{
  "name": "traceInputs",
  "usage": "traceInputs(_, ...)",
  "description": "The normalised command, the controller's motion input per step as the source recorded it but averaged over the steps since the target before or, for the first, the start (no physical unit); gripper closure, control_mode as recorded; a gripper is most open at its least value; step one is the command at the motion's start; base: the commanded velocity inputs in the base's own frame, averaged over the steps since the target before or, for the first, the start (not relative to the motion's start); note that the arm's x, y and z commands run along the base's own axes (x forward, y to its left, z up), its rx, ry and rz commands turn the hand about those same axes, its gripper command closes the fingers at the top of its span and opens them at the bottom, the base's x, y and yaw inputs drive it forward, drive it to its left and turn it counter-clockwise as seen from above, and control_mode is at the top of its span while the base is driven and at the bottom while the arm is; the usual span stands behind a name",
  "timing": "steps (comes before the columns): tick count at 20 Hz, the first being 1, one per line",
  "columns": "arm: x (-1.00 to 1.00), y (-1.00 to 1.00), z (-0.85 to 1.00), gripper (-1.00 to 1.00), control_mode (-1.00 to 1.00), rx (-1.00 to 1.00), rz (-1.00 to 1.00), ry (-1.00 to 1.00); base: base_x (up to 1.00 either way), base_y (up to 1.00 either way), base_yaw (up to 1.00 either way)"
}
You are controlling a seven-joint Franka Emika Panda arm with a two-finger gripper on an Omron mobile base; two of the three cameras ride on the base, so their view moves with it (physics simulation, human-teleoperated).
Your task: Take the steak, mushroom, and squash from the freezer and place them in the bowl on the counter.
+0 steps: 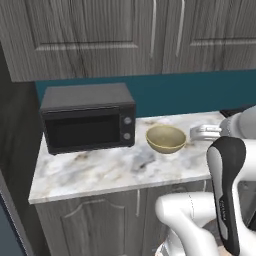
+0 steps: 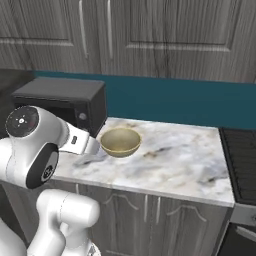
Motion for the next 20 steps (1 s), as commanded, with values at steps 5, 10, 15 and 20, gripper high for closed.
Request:
traceInputs(5,0.00,0.00,0.00,1.00,1.00,0.00,0.00,0.00,0.53,-0.32,0.22)
traceInputs(10,0.00,0.00,0.00,1.00,1.00,0.00,0.00,0.00,0.59,-0.27,0.21)
traceInputs(15,0.00,0.00,0.00,1.00,1.00,0.00,0.00,0.00,0.53,-0.40,0.21)
traceInputs(20,0.00,0.00,0.00,1.00,1.00,0.00,0.00,0.00,0.19,-0.48,0.23)
